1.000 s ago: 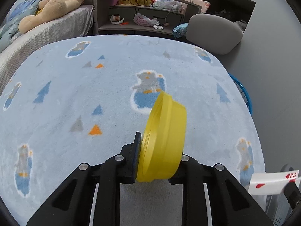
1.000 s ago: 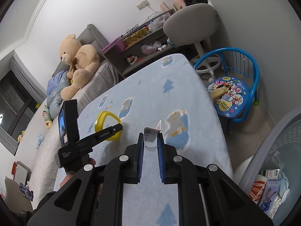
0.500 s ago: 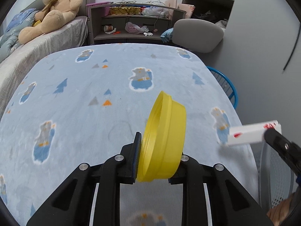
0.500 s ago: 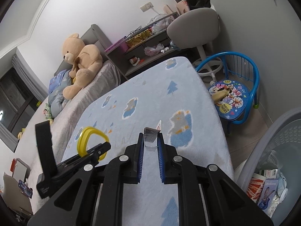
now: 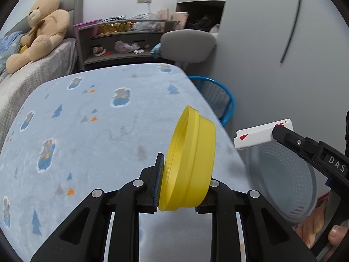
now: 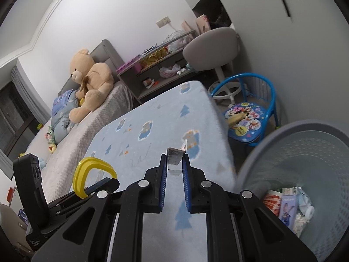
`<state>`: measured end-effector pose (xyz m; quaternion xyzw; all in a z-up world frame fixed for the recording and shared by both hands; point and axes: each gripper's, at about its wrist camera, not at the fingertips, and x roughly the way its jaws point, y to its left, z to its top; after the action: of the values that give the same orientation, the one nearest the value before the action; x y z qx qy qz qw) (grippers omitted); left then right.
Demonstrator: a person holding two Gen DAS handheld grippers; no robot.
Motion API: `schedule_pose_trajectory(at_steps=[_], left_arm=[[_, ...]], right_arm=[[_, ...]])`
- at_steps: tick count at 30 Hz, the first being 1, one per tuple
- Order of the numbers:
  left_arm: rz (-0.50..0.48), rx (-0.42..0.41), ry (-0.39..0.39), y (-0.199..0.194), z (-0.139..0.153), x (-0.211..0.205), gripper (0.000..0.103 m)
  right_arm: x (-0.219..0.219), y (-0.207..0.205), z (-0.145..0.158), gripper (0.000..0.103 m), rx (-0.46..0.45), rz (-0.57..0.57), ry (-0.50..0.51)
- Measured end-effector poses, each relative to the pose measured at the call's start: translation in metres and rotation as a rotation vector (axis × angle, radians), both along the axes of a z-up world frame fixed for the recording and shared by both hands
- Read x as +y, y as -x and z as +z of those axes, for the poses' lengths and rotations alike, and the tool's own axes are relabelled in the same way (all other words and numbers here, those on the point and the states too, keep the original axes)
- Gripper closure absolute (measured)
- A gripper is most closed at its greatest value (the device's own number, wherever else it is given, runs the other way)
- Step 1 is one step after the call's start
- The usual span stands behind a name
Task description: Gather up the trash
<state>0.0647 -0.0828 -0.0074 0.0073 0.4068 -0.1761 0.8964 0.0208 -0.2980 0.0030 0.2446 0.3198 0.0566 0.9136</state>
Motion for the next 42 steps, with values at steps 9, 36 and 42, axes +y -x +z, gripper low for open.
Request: schedule_pose_trajectory(at_steps=[9, 36, 42], left_arm=[[-0.186, 0.005, 0.012, 0.036, 0.003, -0.078, 0.081], [-0.349, 0.056, -0.024, 0.038, -0.028, -0.2, 0.059], [-0.346, 0.051, -0.014, 0.042, -0.024, -0.203, 0.049]], right_arm=[[-0.068, 0.069, 0.002, 0.089, 0.009, -0.164, 0.031], [-0.144, 0.103, -0.048, 0.052, 0.089, -0.3, 0.034], [-0.148, 0.108, -0.049, 0.052, 0.085, -0.318, 0.019]])
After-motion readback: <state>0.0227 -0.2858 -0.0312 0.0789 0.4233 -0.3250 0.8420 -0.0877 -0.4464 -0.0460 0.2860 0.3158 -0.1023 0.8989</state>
